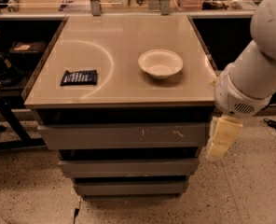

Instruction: Open top drawer

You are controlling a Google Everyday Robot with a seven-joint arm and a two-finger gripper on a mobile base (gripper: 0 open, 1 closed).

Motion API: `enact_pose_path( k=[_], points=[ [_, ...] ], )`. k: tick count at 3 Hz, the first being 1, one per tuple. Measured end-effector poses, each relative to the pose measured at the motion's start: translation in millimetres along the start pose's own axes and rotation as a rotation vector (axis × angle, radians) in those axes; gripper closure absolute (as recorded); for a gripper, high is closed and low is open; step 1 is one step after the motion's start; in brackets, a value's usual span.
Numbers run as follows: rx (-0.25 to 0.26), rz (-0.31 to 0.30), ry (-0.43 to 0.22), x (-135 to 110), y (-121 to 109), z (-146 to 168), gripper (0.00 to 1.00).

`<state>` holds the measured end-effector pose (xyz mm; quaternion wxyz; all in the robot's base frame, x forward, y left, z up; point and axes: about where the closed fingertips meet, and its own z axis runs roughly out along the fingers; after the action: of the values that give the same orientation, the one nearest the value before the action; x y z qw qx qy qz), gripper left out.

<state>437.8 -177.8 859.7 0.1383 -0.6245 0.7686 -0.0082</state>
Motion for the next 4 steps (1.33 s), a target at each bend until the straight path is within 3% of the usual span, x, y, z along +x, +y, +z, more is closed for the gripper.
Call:
enact_pose_path(
  k=[2, 3, 4],
  points=[
    [-0.018, 0.002, -0.021, -2, 13, 13, 0.0],
    [-0.056, 0.036, -0.059, -17, 36, 50, 0.0],
    [-0.073, 0.064, -0.088, -30, 42, 90, 0.0]
  ],
)
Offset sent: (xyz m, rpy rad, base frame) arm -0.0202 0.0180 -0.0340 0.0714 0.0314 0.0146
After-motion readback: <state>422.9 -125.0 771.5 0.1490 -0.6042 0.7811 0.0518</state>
